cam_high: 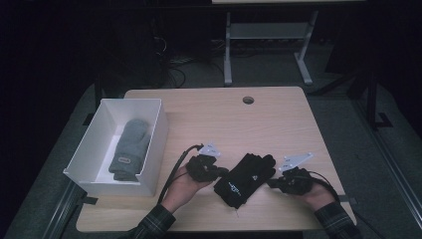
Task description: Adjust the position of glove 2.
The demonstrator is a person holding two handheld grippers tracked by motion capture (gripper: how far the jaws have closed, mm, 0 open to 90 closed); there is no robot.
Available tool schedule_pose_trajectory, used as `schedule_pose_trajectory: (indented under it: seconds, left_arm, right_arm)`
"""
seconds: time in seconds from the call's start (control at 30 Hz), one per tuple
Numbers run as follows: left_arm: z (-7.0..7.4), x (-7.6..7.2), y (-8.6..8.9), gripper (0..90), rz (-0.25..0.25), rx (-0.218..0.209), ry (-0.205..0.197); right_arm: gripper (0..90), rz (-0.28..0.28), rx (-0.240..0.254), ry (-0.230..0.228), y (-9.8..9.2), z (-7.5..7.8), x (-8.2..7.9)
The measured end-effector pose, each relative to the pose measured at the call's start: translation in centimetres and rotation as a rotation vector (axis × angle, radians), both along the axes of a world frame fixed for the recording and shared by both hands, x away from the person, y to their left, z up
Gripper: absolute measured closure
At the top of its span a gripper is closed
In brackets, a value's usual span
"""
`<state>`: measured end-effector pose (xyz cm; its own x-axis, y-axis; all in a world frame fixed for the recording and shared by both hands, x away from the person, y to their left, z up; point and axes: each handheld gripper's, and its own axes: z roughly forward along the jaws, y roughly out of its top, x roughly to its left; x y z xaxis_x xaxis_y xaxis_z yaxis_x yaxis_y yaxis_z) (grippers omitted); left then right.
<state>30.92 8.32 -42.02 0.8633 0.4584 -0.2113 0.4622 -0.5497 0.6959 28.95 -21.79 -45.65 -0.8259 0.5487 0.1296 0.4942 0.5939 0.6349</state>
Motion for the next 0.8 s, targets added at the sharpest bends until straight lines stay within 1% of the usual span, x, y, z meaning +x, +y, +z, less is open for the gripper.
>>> schedule_pose_trajectory:
  seconds: [0.07, 0.1, 0.17, 0.2, 0.23, 0.27, 0.3, 0.37, 0.43, 0.47, 0.53, 0.57, 0.6, 0.63, 0.67, 0.7, 0.73, 0.77, 0.8]
  left_arm:
    - [-0.4, -0.5, -0.4, 89.5, -0.017, -0.008, 0.017]
    - [-0.7, -0.9, -0.7, 89.5, -0.029, 0.001, 0.018]
    - [-1.1, -1.3, -1.1, 89.5, -0.046, 0.009, 0.031]
    - [-1.4, -1.5, -1.3, 89.5, -0.053, 0.021, 0.038]
    - [-1.6, -1.6, -1.4, 89.4, -0.051, 0.028, 0.038]
    - [-1.9, -1.7, -1.4, 89.4, -0.051, 0.034, 0.046]
    - [-2.0, -1.6, -1.4, 89.4, -0.051, 0.042, 0.053]
    - [-2.2, -1.5, -1.2, 89.4, -0.053, 0.053, 0.045]
    - [-2.1, -1.4, -0.8, 89.1, -0.028, 0.065, 0.025]
    - [-2.0, -1.2, -0.4, 88.9, -0.028, 0.083, 0.014]
    - [-2.0, -0.8, 0.2, 88.7, -0.008, 0.08, 0.019]
    - [-2.0, -0.6, 0.6, 88.7, -0.006, 0.089, 0.015]
    - [-1.9, -0.5, 0.9, 88.7, 0.001, 0.091, 0.014]
    - [-2.0, -0.3, 1.3, 88.6, 0.019, 0.09, 0.014]
    - [-1.9, 0.0, 1.8, 88.6, 0.016, 0.109, 0.007]
    - [-1.9, 0.2, 2.1, 88.5, 0.034, 0.107, 0.004]
    - [-1.9, 0.4, 2.5, 88.5, 0.039, 0.113, 0.001]
    - [-1.9, 0.5, 2.8, 88.4, 0.054, 0.106, 0.005]
    - [-1.8, 0.7, 3.1, 88.5, 0.058, 0.104, 0.006]
  right_arm:
    - [89.9, 0.017, -0.002, 0.0, 0.7, -0.1, 0.0]
    - [90.0, 0.024, -0.004, -0.004, 0.9, -0.2, 0.1]
    - [89.9, 0.033, -0.008, 0.001, 1.4, -0.3, 0.2]
    - [89.9, 0.044, -0.006, -0.004, 1.6, -0.3, 0.3]
    - [89.9, 0.047, -0.006, 0.001, 1.9, -0.4, 0.3]
    - [89.9, 0.056, -0.01, -0.002, 2.0, -0.5, 0.4]
    - [89.9, 0.06, -0.007, 0.006, 2.3, -0.5, 0.4]
    - [89.9, 0.083, -0.004, 0.001, 2.7, -0.6, 0.5]
    - [89.9, 0.098, -0.004, 0.002, 3.2, -0.6, 0.5]
    - [89.9, 0.1, 0.002, 0.014, 3.6, -0.7, 0.5]
    - [89.9, 0.114, 0.002, 0.011, 4.1, -0.7, 0.6]
    - [89.9, 0.125, 0.003, 0.007, 4.5, -0.8, 0.8]
    - [89.9, 0.124, 0.013, 0.018, 4.9, -0.8, 0.7]
    - [90.0, 0.126, 0.015, 0.02, 5.2, -0.8, 0.8]
    - [90.0, 0.133, 0.017, 0.019, 5.6, -0.8, 0.8]
    - [89.9, 0.14, 0.012, 0.01, 6.0, -0.8, 0.9]
    - [89.9, 0.139, 0.021, 0.018, 6.4, -0.8, 0.9]
    - [89.9, 0.148, 0.021, 0.014, 6.8, -0.8, 0.9]
    - [89.9, 0.157, 0.015, 0.009, 7.0, -0.8, 1.0]
